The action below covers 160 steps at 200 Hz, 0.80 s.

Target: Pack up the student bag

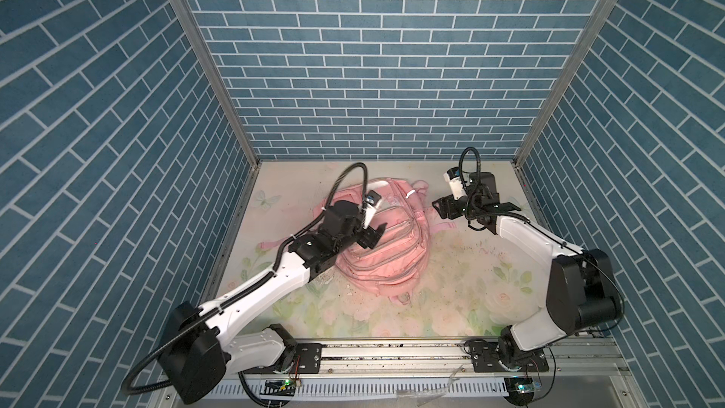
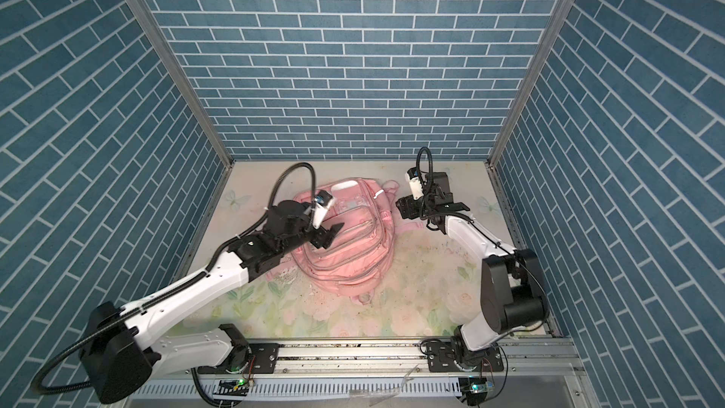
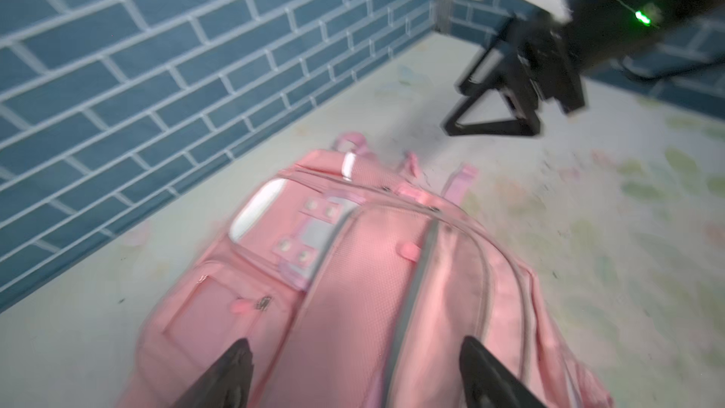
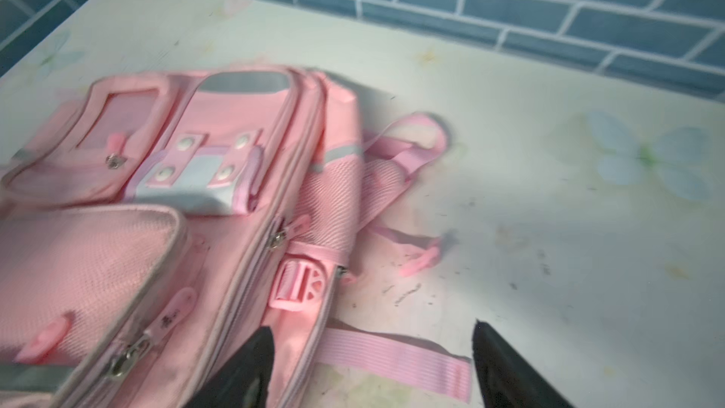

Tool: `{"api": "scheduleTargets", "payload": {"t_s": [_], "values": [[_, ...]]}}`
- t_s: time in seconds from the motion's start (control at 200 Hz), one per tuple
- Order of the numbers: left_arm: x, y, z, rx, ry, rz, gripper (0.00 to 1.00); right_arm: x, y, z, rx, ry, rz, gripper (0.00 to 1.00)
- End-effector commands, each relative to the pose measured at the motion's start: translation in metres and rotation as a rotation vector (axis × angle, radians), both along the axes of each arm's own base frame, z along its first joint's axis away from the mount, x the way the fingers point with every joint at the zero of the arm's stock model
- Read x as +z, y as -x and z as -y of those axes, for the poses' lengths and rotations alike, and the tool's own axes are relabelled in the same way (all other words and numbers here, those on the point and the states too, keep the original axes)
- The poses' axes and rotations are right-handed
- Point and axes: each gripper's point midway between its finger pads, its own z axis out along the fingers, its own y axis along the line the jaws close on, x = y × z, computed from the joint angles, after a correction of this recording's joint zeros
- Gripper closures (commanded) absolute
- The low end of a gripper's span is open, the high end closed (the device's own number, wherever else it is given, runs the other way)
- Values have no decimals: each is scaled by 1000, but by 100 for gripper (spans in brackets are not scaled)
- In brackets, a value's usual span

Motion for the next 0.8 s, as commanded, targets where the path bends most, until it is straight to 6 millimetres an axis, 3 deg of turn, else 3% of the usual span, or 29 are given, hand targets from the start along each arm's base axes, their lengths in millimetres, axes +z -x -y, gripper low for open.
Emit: {"api": "scheduleTargets", "payload": {"t_s": [0.0,0.09,0.225,0.29,0.365,0.495,0.6,0.69,0.795], "values": [[12,-24,-76,323,226,-38,15,23,-3,49,-259,52,151,12],[7,-25,-130,488,213,13,15,20,4,84,-394,46,173,11],[-16,-16,-197,679,99,137,15,-6,26,136,-596,36,226,7],[-41,-12,-227,772,65,142,15,-27,36,157,-672,52,233,7],[-70,-10,-261,904,150,91,15,-40,43,169,-719,90,242,7],[-96,-24,-260,849,147,91,15,-49,46,173,-718,102,331,6],[-117,-29,-264,851,95,105,15,-44,44,168,-667,89,449,6],[-118,-30,-254,790,129,161,15,-45,35,159,-604,108,452,5],[-118,-36,-253,775,142,192,15,-46,35,165,-590,77,484,5]]}}
